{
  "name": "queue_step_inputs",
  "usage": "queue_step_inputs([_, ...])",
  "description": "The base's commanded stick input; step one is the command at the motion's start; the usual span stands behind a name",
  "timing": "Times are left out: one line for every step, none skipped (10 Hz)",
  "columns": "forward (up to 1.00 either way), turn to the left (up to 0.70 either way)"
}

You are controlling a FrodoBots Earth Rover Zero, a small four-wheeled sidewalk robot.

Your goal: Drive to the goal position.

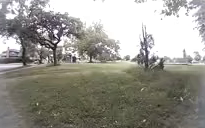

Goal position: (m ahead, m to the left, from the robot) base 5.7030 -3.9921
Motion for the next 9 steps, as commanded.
queue_step_inputs([0.0,-0.5])
queue_step_inputs([0.0,-0.5])
queue_step_inputs([0.0,-0.5])
queue_step_inputs([0.0,-0.5])
queue_step_inputs([0.0,-0.5])
queue_step_inputs([0.0,-0.5])
queue_step_inputs([0.0,-0.5])
queue_step_inputs([0.0,-0.5])
queue_step_inputs([0.0,-0.5])
